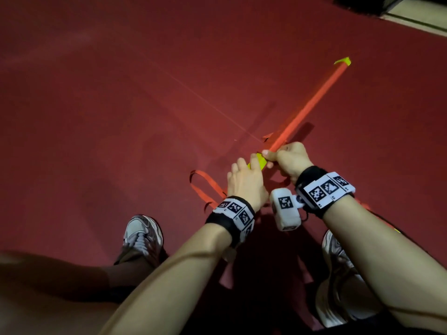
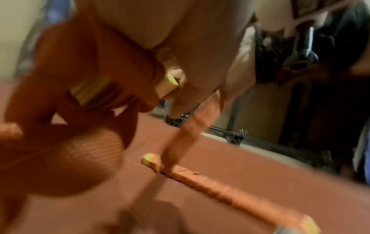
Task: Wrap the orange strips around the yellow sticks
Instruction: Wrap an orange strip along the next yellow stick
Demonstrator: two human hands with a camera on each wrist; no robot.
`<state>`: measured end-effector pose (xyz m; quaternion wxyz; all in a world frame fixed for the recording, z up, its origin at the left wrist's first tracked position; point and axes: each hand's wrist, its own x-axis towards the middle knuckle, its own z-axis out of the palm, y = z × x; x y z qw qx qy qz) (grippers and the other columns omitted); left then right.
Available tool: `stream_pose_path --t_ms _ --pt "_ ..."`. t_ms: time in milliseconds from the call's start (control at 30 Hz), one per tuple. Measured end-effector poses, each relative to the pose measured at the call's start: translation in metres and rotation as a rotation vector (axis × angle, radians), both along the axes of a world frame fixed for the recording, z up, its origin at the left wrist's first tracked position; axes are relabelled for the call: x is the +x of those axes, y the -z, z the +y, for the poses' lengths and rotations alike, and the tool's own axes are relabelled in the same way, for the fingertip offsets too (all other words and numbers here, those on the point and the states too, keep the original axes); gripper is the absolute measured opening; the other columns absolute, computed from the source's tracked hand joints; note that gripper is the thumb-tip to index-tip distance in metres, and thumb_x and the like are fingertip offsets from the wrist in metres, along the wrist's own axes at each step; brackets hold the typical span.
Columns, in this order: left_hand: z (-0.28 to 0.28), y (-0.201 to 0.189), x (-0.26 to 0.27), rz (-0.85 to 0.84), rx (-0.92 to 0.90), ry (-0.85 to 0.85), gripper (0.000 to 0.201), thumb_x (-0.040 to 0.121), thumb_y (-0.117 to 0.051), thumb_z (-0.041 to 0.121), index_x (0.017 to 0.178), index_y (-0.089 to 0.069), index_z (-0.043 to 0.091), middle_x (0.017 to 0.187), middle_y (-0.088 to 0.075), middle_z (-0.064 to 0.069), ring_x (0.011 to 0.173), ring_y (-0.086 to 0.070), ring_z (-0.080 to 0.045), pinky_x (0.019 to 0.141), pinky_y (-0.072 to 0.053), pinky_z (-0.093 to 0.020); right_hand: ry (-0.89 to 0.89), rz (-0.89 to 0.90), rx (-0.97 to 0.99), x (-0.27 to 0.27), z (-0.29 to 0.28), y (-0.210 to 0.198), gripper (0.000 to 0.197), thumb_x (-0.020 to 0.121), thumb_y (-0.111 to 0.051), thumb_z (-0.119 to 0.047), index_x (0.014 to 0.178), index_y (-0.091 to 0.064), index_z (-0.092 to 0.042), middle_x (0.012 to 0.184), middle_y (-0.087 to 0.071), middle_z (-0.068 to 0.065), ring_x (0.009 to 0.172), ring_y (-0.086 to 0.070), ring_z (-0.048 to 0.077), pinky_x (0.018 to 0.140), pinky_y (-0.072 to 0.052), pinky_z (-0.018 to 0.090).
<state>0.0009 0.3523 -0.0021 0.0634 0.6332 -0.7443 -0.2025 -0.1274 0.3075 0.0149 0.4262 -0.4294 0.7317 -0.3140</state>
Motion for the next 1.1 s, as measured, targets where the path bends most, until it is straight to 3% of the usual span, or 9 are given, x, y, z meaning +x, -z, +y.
stream_pose_path --t_ms 67,167,267,333,400,567,700,867,1100 --pt "-0.004 -0.002 -0.003 0.224 0.109 -0.083 0.081 0.08 -0.069 0.03 0.151 -0.032 0.018 0.132 -0.047 -0.014 0.121 -0.048 -0.036 0.1 -0.042 -0.045 0.034 -0.018 0.004 -0.004 0.0 0.003 0.04 0.08 -0.081 -0.024 0.049 -0.057 -0.015 0.05 -0.058 0.0 0.035 -0.038 0.01 0.042 -0.029 0.024" --pt "-0.014 -0.006 0.001 0.707 0.369 -0.219 0.059 0.064 -0.069 0.038 0.121 -0.061 0.025 0.113 -0.068 -0.005 0.101 -0.064 -0.025 0.089 -0.048 -0.035 0.026 -0.027 -0.019 -0.009 -0.004 0.002 0.037 0.076 -0.082 -0.023 0.056 -0.051 -0.019 0.062 -0.055 0.011 0.043 -0.034 0.016 0.046 -0.026 0.026" --pt "-0.011 -0.004 0.014 0.984 0.768 -0.252 0.023 0.077 -0.078 0.033 0.093 -0.071 0.017 0.086 -0.072 -0.013 0.077 -0.067 -0.028 0.083 -0.054 -0.044 -0.02 -0.153 -0.078 -0.014 -0.008 -0.008 0.03 0.086 -0.076 -0.011 0.069 -0.052 -0.015 0.056 -0.055 0.009 0.036 -0.031 0.009 0.037 -0.023 0.019" --pt "-0.009 -0.001 0.016 1.083 0.768 -0.26 0.015 0.083 -0.077 0.027 0.081 -0.07 0.014 0.076 -0.07 -0.014 0.069 -0.066 -0.028 0.08 -0.056 -0.049 -0.106 -0.214 -0.112 -0.012 -0.008 -0.015 0.028 0.091 -0.071 -0.009 0.069 -0.053 -0.01 0.051 -0.053 0.004 0.034 -0.03 0.007 0.035 -0.023 0.017" --pt "-0.008 -0.004 0.012 1.123 0.609 -0.299 0.015 0.085 -0.075 0.018 0.074 -0.067 0.015 0.066 -0.066 -0.009 0.06 -0.062 -0.023 0.07 -0.053 -0.038 -0.157 -0.234 -0.148 -0.01 -0.006 -0.019 0.034 0.095 -0.068 -0.015 0.064 -0.056 -0.007 0.05 -0.052 0.003 0.035 -0.032 0.008 0.036 -0.024 0.017" --pt "-0.016 0.0 0.012 0.998 0.391 -0.345 0.016 0.081 -0.077 0.015 0.069 -0.067 0.016 0.069 -0.069 -0.007 0.058 -0.061 -0.02 0.066 -0.051 -0.032 -0.152 -0.034 -0.143 -0.013 -0.008 -0.022 0.044 0.094 -0.068 -0.023 0.053 -0.058 -0.01 0.045 -0.052 0.005 0.035 -0.036 0.014 0.039 -0.028 0.021" --pt "-0.022 0.005 0.018 0.657 0.196 -0.34 0.019 0.076 -0.082 0.026 0.072 -0.065 0.018 0.07 -0.07 0.0 0.07 -0.064 -0.024 0.071 -0.051 -0.033 -0.16 0.166 -0.161 -0.009 -0.009 -0.031 0.04 0.088 -0.07 -0.023 0.051 -0.062 -0.011 0.04 -0.054 -0.003 0.034 -0.042 0.006 0.048 -0.036 0.024" --pt "-0.014 0.003 0.012 0.331 0.081 -0.219 0.027 0.091 -0.068 0.035 0.113 -0.062 0.022 0.106 -0.072 -0.016 0.104 -0.064 -0.042 0.083 -0.051 -0.041 -0.196 0.164 -0.176 0.016 -0.005 -0.032 0.03 0.09 -0.068 -0.017 0.062 -0.07 -0.007 0.049 -0.062 -0.002 0.038 -0.046 0.001 0.051 -0.038 0.021" --pt "-0.014 -0.004 0.023 0.06 -0.065 -0.079 0.055 0.099 -0.034 0.068 0.099 -0.065 0.023 0.101 -0.072 -0.016 0.098 -0.065 -0.044 0.074 -0.041 -0.04 -0.087 -0.114 -0.117 0.019 -0.002 -0.027 0.036 0.092 -0.063 -0.003 0.056 -0.06 -0.007 0.047 -0.059 0.005 0.033 -0.04 0.009 0.038 -0.031 0.02"
